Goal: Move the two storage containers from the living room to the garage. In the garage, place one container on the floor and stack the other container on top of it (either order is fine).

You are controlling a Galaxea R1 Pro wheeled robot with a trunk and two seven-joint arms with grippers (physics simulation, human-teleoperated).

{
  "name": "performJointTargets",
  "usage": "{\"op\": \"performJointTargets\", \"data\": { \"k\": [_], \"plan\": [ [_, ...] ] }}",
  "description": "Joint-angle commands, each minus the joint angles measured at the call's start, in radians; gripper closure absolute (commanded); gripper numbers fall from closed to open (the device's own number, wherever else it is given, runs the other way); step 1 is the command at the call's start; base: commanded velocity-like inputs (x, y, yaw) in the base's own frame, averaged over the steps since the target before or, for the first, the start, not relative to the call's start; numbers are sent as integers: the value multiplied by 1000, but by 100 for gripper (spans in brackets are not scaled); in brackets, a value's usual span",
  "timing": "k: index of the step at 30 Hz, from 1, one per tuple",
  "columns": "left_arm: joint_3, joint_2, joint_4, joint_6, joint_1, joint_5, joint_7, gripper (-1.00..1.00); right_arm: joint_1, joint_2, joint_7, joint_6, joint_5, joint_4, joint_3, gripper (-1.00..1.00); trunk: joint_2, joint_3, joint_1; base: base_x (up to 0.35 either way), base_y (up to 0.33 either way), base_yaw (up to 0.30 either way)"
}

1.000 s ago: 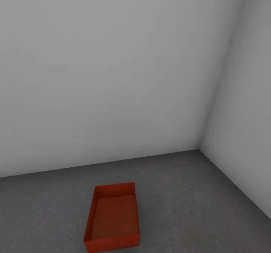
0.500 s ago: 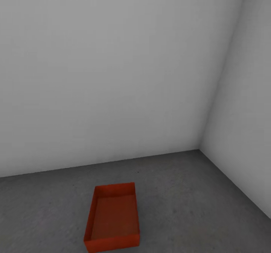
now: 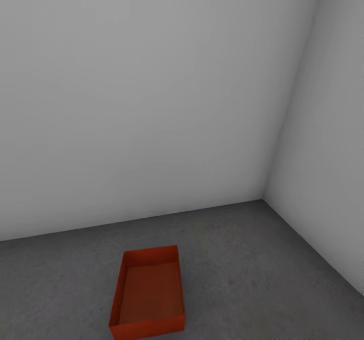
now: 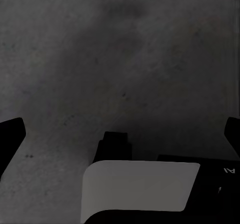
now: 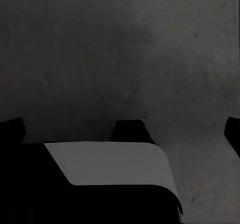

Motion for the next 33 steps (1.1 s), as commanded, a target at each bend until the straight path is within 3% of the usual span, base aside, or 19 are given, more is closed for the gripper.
{"op": "performJointTargets", "data": {
  "k": [1,33],
  "plan": [
    [-1,0,-1,3,0,7,3,-100,-1,1,0,-6,-10,3,8,-100,0,-1,0,0,0,-229],
    [-1,0,-1,3,0,3,3,-100,-1,1,0,-11,-10,3,8,-100,0,-1,0,0,0,-248]
  ]
}}
